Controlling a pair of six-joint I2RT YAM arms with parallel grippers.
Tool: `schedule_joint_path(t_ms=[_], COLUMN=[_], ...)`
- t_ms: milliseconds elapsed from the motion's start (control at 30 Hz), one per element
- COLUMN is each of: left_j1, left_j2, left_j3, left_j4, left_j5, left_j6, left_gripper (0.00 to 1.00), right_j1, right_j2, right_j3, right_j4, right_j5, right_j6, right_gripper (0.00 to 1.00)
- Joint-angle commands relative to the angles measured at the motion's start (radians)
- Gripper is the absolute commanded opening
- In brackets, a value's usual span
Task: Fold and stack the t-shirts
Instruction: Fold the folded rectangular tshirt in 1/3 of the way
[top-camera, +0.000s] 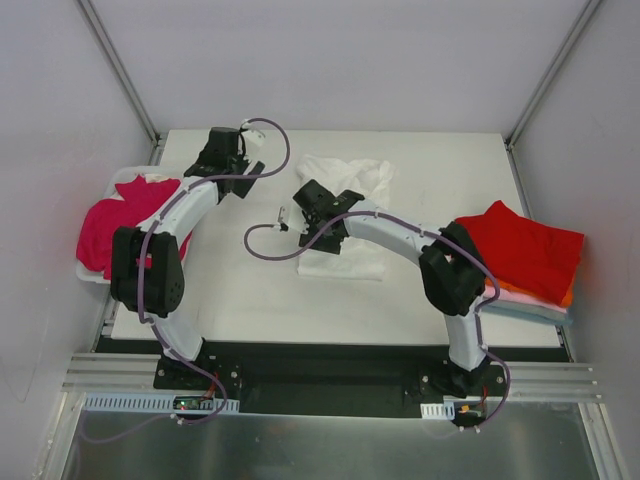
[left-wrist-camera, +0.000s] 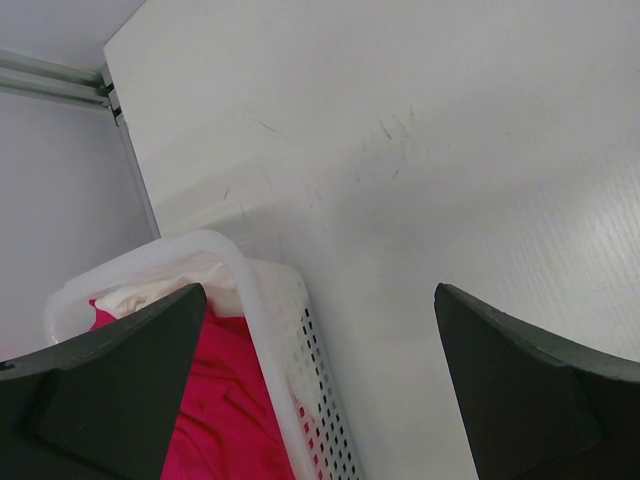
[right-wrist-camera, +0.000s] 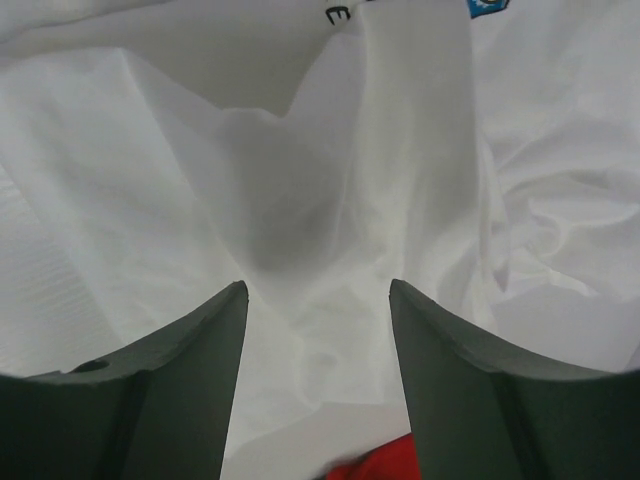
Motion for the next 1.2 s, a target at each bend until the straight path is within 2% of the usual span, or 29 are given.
schedule_joint_path(t_ms=[0, 300, 533, 733, 867, 1167], left_j1=[0.015, 0.019, 0.021, 0.019, 0.019, 0.018], left_j2=[0.026, 0.031, 0.005, -0.008, -0.018, -0.04], left_j3=[0.062, 0.062, 0.035, 0.024, 0.013, -0.015], left_j4=[0.012, 0.01, 0.01, 0.01, 0.009, 0.007], left_j5=[-0.053, -0.059, -0.057, -0.059, -0.05, 0.004], left_j6=[-0.026, -0.029, -0.028, -0.023, -0.034, -0.072], left_gripper=[0.99, 0.99, 0.99, 0.99, 0.99, 0.99], right_j1=[-0.002, -0.012, -0.039, -0.043, -0.032, 0.064], right_j2=[0.046, 0.208, 0.296, 0.218, 0.134, -0.075], right_j3=[0.066, 0.171, 0.209, 0.137, 0.094, -0.029], right_j4=[0.032, 0.056, 0.061, 0.104, 0.12, 0.127], right_j5=[-0.056, -0.105, -0.139, -0.107, -0.024, 0.15], right_j6=[0.01, -0.021, -0.026, -0.033, -0.023, -0.004], right_gripper=[0.62, 0.63, 0.72, 0.78, 0.8, 0.83])
